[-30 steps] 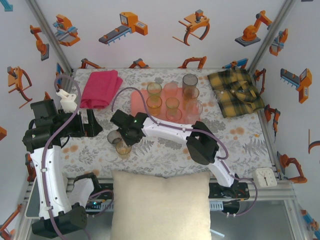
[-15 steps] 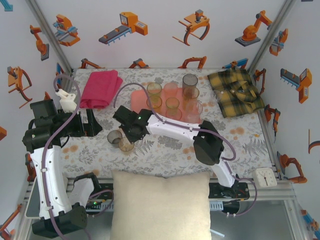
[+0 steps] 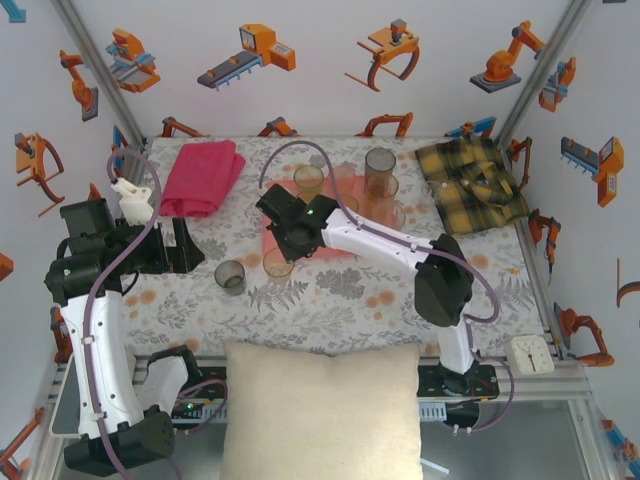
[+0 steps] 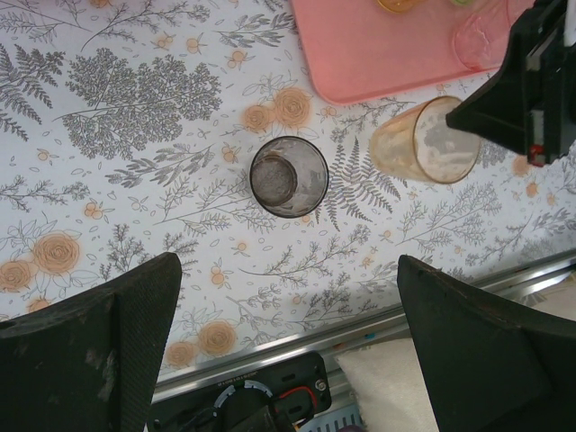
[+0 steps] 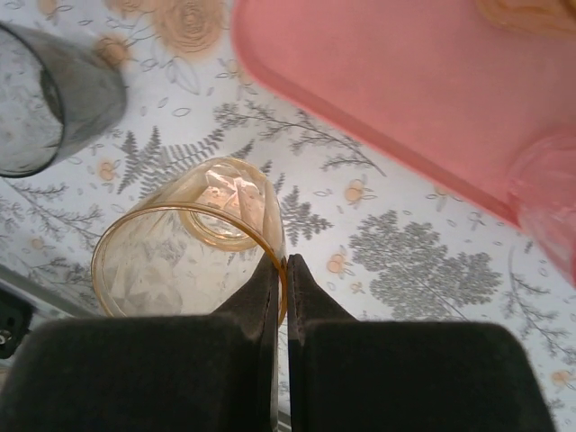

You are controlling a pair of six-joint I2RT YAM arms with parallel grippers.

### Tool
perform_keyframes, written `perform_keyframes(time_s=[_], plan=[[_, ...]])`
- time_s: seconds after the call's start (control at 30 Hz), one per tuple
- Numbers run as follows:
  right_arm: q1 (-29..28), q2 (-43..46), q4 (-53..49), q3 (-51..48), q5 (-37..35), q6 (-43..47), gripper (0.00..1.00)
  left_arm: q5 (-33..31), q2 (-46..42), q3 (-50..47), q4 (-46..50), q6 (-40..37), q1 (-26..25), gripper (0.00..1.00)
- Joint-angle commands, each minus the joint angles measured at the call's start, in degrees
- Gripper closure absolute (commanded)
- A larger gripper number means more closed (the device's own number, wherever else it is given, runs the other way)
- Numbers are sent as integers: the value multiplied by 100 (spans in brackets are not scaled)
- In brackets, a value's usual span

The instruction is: Place the glasses into the tray

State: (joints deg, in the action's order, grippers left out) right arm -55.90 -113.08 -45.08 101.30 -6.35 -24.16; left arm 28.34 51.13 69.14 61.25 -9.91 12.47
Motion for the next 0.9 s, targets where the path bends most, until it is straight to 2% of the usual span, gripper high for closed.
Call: perform_keyframes(time_s=[0.0,0.33,0.87], plan=[[279,368,-103,-197,-235,157,97,123,-25,72,-17,43,41,3],[820,432,-24,-294,-638,393,97,113,-86,68,10,47,49,3],[1151,103,183,-98,-385,404,96,102,-130,29,44,38,59,3]])
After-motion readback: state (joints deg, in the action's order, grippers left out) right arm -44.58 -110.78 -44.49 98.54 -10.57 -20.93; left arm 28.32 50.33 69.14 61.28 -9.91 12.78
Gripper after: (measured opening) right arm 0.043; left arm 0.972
